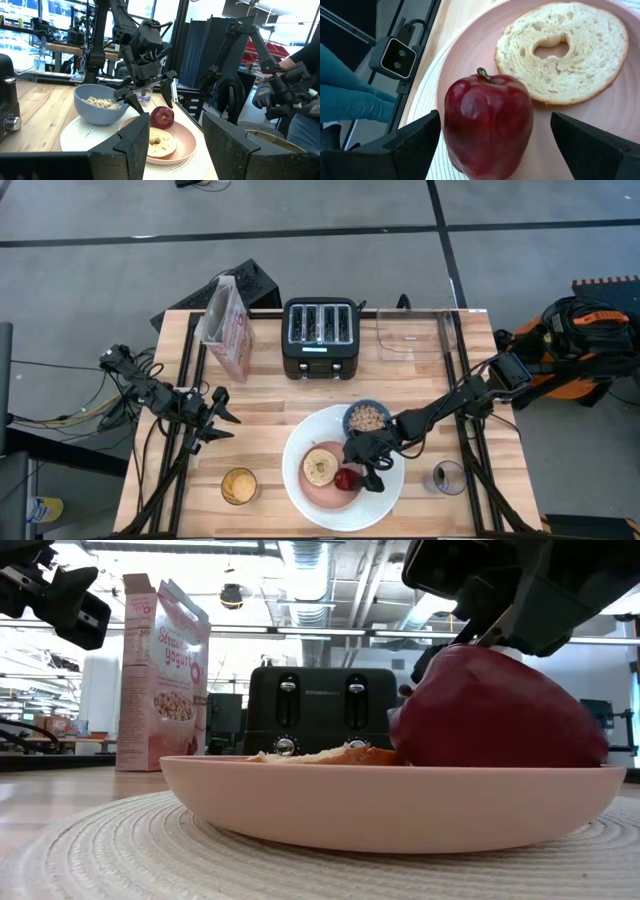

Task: Arrange a breakfast setting
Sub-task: Remove the red apple from the transparent bin and put it on the pink plate, then remove the silver spoon from the glass cup and place it on the right side of the white table mat

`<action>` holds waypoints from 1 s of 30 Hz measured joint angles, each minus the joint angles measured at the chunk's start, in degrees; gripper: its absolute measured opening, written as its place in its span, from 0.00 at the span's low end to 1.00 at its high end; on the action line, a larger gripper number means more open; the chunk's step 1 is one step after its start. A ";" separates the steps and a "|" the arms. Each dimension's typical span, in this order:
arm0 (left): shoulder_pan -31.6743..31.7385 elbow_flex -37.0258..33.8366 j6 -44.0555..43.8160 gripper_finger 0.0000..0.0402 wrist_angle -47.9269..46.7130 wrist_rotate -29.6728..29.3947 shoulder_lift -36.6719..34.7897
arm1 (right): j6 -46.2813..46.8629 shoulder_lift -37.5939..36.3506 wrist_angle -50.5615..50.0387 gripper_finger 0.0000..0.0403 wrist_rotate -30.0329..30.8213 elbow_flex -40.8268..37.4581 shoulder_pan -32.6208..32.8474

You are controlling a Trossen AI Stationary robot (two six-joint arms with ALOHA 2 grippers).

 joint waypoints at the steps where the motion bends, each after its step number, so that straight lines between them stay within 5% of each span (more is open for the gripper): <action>1: -0.01 0.00 0.00 0.42 0.00 0.00 0.00 | 0.00 0.00 -0.04 0.99 0.00 0.00 0.00; 19: -0.01 0.00 -0.01 0.42 -0.02 0.00 0.00 | 0.51 -7.59 -5.41 0.99 0.09 -0.04 -1.27; 30: 0.00 0.00 -0.02 0.42 -0.02 0.02 0.00 | 16.53 -17.91 -8.10 0.99 0.10 -0.02 -1.53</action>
